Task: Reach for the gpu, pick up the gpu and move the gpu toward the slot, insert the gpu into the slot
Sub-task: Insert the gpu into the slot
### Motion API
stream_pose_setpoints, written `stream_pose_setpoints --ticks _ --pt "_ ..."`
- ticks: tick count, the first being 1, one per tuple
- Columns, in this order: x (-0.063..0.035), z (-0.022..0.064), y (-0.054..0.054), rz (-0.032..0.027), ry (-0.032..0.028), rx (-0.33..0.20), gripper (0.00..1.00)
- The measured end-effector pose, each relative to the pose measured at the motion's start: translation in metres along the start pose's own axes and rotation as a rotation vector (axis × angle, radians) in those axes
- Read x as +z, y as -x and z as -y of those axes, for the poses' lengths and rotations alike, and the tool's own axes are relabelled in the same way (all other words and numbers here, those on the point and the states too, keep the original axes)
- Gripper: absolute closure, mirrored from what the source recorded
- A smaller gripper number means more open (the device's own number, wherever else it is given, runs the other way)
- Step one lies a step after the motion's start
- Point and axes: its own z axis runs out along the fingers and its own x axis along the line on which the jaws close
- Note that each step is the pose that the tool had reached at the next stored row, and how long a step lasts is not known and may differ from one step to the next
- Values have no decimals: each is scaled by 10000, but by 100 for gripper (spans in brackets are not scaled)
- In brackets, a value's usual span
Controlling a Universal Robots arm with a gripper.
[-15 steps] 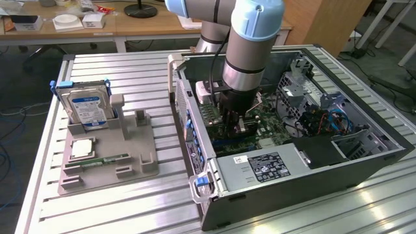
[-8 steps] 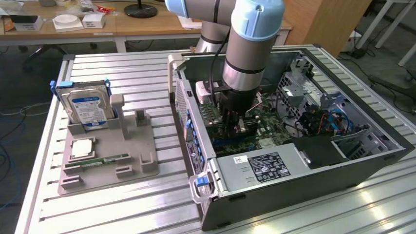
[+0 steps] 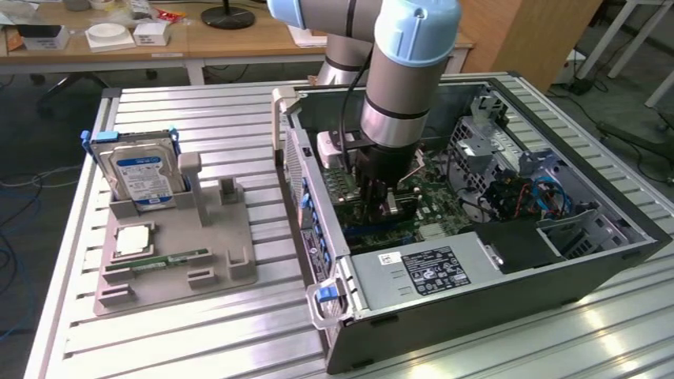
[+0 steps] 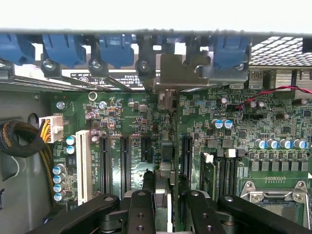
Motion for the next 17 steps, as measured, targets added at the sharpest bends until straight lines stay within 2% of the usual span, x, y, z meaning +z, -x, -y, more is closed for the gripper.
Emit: stream_pose_setpoints --ticks 17 --pt "2 -29 0 1 -1 0 71"
